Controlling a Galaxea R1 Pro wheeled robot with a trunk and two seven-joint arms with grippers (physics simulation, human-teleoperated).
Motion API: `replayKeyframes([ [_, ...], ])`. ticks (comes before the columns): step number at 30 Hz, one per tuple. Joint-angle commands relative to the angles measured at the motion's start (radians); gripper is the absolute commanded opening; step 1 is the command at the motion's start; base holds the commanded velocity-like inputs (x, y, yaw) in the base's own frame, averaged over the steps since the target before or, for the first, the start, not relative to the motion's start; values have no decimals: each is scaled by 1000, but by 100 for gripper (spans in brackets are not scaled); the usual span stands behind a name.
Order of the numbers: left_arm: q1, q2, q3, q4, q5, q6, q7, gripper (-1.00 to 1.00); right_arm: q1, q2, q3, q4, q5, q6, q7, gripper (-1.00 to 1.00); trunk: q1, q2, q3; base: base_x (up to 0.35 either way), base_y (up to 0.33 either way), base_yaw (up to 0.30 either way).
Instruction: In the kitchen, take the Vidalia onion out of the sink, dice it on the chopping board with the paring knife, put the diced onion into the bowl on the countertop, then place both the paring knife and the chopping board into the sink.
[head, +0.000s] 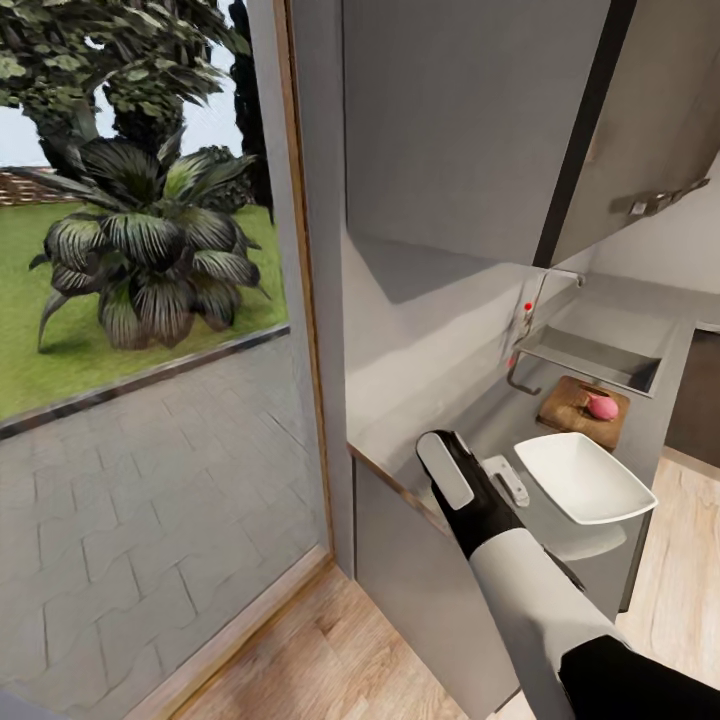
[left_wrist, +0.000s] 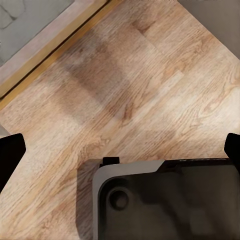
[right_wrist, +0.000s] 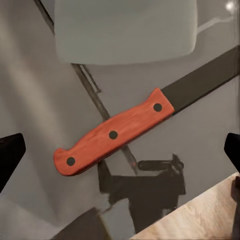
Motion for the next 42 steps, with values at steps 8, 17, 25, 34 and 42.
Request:
replayKeyframes([
  [8,0,1,-3,0,9,-1,-2,100,-1,0,-85,0,-1,-11,0,100,1,-2,-2,0,0,0],
  [17,0,1,-3,-1,9,-1,-2,100,-1,0,-91,-1,-1,-12,1,100,1,-2,-2,0,0,0],
  [25,0,1,-3,-1,9,-1,-2,100,-1,0,-90,-1,-1,-13,3,100,1,-2,-2,124,0,0],
  [34,0,0,-4,0,9,-1,-2,100,-1,0,-91,-1,0,-13,1,100,1,-2,-4,8,0,0],
  [42,0,0,-4,1,9,-1,-2,100,-1,0,-92,-1,0,-12,1,100,1,-2,-10,88,-51,0],
])
